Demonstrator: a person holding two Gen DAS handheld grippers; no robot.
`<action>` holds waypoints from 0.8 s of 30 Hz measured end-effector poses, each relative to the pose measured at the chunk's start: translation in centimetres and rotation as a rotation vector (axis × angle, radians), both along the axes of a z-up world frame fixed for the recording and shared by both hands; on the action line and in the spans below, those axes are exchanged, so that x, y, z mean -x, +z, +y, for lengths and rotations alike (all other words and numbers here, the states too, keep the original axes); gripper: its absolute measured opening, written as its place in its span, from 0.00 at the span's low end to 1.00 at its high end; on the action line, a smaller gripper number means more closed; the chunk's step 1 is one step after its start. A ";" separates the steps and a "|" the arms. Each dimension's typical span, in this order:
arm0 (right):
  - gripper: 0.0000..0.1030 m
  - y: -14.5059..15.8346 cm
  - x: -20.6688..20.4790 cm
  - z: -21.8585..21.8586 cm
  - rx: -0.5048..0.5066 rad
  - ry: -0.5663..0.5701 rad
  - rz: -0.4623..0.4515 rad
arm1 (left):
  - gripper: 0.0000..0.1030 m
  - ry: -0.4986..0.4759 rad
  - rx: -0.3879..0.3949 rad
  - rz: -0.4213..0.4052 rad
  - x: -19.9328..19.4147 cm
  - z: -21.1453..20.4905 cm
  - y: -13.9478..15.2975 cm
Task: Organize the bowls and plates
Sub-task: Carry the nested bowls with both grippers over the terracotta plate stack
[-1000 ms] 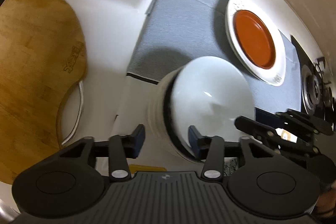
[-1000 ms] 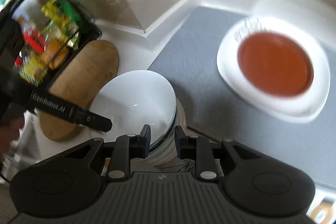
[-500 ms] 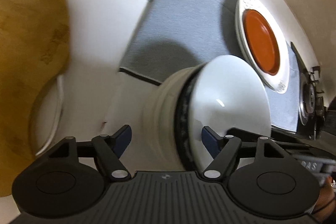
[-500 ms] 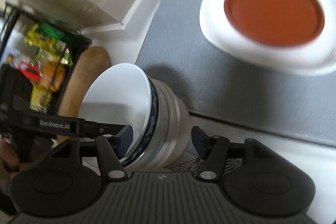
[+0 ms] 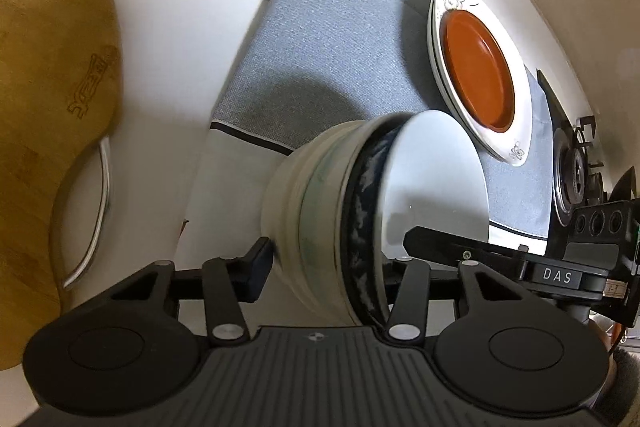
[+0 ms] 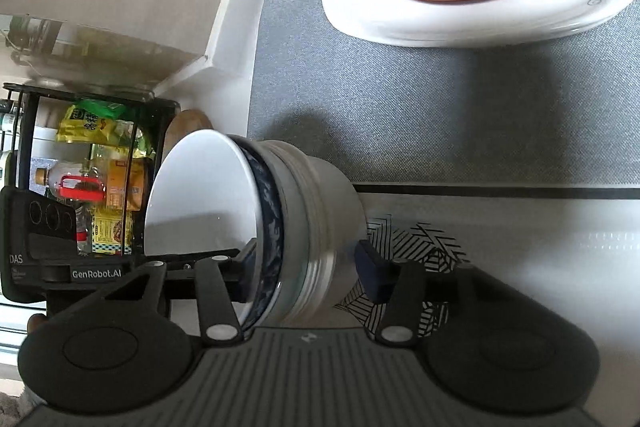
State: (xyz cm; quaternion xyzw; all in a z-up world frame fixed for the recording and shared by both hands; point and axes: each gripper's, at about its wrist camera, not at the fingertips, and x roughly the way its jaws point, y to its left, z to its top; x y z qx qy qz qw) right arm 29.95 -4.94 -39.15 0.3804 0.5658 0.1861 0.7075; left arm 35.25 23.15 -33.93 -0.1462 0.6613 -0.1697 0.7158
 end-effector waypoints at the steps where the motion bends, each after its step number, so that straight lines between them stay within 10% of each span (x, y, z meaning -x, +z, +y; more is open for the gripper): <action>1: 0.53 0.1 0.0 -0.2 -0.002 -0.005 0.004 | 0.49 0.002 -0.003 0.004 0.0 0.0 0.0; 12: 0.44 1.9 -0.4 -0.6 0.012 0.024 -0.050 | 0.47 0.001 -0.027 0.021 -0.2 0.0 0.0; 20: 0.73 -2.1 0.0 -0.7 -0.131 -0.064 0.069 | 0.66 0.063 0.092 0.116 -0.6 1.1 -2.7; 24: 0.63 -1.5 0.6 -0.5 -0.102 -0.063 0.045 | 0.56 0.022 0.057 0.063 0.2 0.8 -1.3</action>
